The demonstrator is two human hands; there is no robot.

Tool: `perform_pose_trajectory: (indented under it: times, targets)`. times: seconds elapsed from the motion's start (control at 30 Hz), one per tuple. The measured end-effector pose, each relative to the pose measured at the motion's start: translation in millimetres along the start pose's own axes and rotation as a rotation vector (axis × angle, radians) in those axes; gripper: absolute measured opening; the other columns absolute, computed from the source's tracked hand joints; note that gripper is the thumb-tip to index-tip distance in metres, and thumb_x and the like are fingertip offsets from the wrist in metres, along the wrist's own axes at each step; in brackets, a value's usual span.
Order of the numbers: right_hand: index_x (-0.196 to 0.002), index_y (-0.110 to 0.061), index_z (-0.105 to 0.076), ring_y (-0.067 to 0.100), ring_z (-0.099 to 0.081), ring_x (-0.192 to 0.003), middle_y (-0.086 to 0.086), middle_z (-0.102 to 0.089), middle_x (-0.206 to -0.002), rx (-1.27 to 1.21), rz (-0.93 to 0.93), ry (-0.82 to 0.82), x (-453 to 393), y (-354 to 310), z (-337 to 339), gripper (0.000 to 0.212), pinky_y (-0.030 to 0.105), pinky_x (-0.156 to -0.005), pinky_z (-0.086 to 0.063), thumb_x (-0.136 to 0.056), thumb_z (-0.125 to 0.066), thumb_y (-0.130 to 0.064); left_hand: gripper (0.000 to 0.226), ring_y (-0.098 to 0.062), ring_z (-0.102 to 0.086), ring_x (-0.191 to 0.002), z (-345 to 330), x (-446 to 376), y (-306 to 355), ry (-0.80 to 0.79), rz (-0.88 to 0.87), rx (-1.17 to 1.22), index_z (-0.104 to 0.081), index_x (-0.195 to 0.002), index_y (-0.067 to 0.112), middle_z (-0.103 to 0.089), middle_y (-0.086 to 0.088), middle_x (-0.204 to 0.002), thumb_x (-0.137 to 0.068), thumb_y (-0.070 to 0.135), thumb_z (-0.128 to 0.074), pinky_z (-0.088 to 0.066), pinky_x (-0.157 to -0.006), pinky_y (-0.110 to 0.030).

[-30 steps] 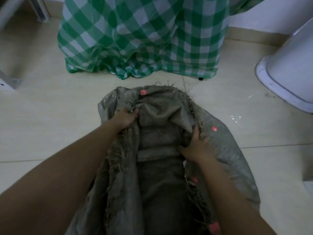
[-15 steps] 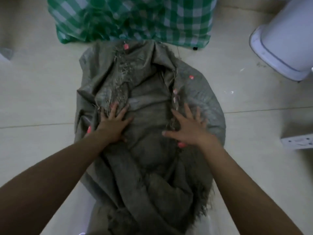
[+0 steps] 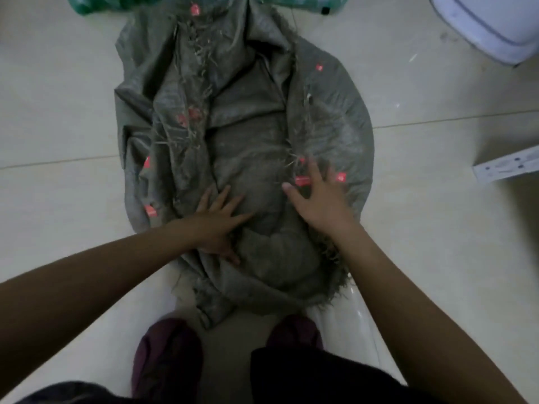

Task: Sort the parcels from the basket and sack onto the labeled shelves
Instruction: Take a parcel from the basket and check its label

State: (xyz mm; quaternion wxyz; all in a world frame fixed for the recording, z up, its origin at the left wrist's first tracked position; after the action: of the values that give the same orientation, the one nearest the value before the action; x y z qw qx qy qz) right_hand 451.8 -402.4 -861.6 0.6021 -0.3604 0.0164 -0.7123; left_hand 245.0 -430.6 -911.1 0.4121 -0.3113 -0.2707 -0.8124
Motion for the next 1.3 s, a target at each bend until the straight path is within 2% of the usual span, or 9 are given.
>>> perform_pose_trajectory:
  times: [0.07, 0.17, 0.3, 0.43, 0.53, 0.67, 0.87, 1.13, 1.3]
  targets:
    - [-0.152, -0.048, 0.004, 0.029, 0.010, -0.150, 0.001, 0.020, -0.162, -0.044, 0.121, -0.193, 27, -19, -14, 0.094, 0.051, -0.121, -0.008, -0.079, -0.050, -0.075, 0.106, -0.034, 0.020, -0.145, -14, -6, -6, 0.141, 0.049, -0.018, 0.010, -0.152, 0.030, 0.020, -0.006, -0.160, -0.078, 0.072, -0.053, 0.009, -0.113, -0.058]
    - [-0.150, -0.049, 0.011, 0.035, 0.024, -0.146, -0.003, 0.033, -0.157, 0.332, 0.309, -0.322, 52, -18, -56, 0.106, 0.061, -0.115, 0.003, -0.071, -0.051, -0.083, 0.098, -0.033, 0.014, -0.147, -19, -8, -14, 0.253, 0.129, -0.041, 0.011, -0.153, 0.024, 0.010, -0.007, -0.161, -0.085, 0.069, -0.045, 0.006, -0.114, -0.056]
    - [-0.146, -0.045, 0.023, 0.045, 0.023, -0.144, 0.004, 0.040, -0.152, 0.702, 0.247, -0.365, 46, 16, -98, 0.095, 0.068, -0.114, 0.001, -0.080, -0.034, -0.084, 0.080, -0.033, -0.002, -0.148, -8, -3, -17, 0.426, 0.095, -0.211, -0.021, -0.153, 0.019, -0.014, -0.014, -0.160, -0.090, 0.069, -0.021, 0.014, -0.111, -0.058]
    - [-0.155, -0.038, -0.004, 0.044, -0.001, -0.148, 0.010, 0.007, -0.164, 0.614, 0.161, -0.570, 18, -6, -82, 0.095, 0.054, -0.118, -0.017, -0.080, -0.043, -0.081, 0.092, -0.032, -0.054, -0.121, 22, -5, -34, 0.461, -0.037, -0.119, -0.058, -0.128, 0.018, -0.056, -0.011, -0.132, -0.085, 0.073, 0.002, -0.031, -0.106, -0.050]
    - [-0.149, -0.028, -0.037, 0.027, -0.037, -0.140, 0.006, -0.038, -0.154, 0.381, 0.181, -0.531, -16, -50, -38, 0.076, 0.034, -0.112, -0.032, -0.088, -0.046, -0.071, 0.053, -0.028, -0.058, -0.109, 56, -10, -53, 0.315, -0.023, 0.065, -0.054, -0.122, 0.018, -0.057, -0.008, -0.124, -0.097, 0.054, -0.024, -0.048, -0.090, -0.037]
    - [-0.129, -0.015, -0.056, 0.031, -0.055, -0.122, 0.014, -0.059, -0.131, 0.302, 0.266, -0.285, -45, -99, 22, 0.038, 0.033, -0.094, -0.043, -0.099, -0.050, -0.038, 0.027, -0.029, -0.060, -0.107, 116, 3, -71, 0.380, 0.036, 0.259, -0.060, -0.112, 0.014, -0.063, -0.013, -0.114, -0.098, 0.029, -0.043, -0.048, -0.087, -0.037]
    - [-0.109, -0.021, -0.064, 0.031, -0.058, -0.111, 0.010, -0.064, -0.113, 0.424, 0.339, -0.130, -13, -185, 130, 0.024, 0.033, -0.088, -0.045, -0.093, -0.051, -0.033, 0.030, -0.028, -0.054, -0.117, 224, 95, -66, 0.286, 0.174, 0.304, -0.060, -0.118, 0.019, -0.061, -0.010, -0.124, -0.099, 0.031, -0.041, -0.044, -0.091, -0.033]
    - [-0.099, -0.015, -0.065, 0.029, -0.055, -0.103, 0.010, -0.060, -0.106, 0.324, 0.362, -0.169, 89, -314, 305, 0.023, 0.038, -0.089, -0.049, -0.095, -0.046, -0.026, 0.032, -0.030, -0.052, -0.121, 391, 277, -41, 0.079, 0.184, 0.496, -0.057, -0.126, 0.008, -0.055, -0.012, -0.133, -0.100, 0.020, -0.043, -0.042, -0.100, -0.035]
    - [-0.112, -0.014, -0.067, 0.029, -0.054, -0.112, 0.011, -0.061, -0.115, 0.186, 0.242, -0.182, 161, -387, 422, 0.029, 0.038, -0.095, -0.046, -0.097, -0.044, -0.021, 0.029, -0.024, -0.056, -0.091, 507, 398, -27, 0.124, 0.261, 0.523, -0.063, -0.110, 0.008, -0.063, -0.011, -0.110, -0.098, 0.024, -0.042, -0.045, -0.077, -0.030]
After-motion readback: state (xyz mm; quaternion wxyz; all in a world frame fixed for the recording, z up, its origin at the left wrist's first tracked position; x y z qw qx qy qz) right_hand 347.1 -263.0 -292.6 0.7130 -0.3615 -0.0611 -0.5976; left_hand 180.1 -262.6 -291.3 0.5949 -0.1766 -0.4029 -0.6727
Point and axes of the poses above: each hand's wrist, its own x-axis away from the middle knuckle, its own z-axis out of the back of the hand, y = z × x, the point moved 4 cm from there along -x, towards the middle knuckle
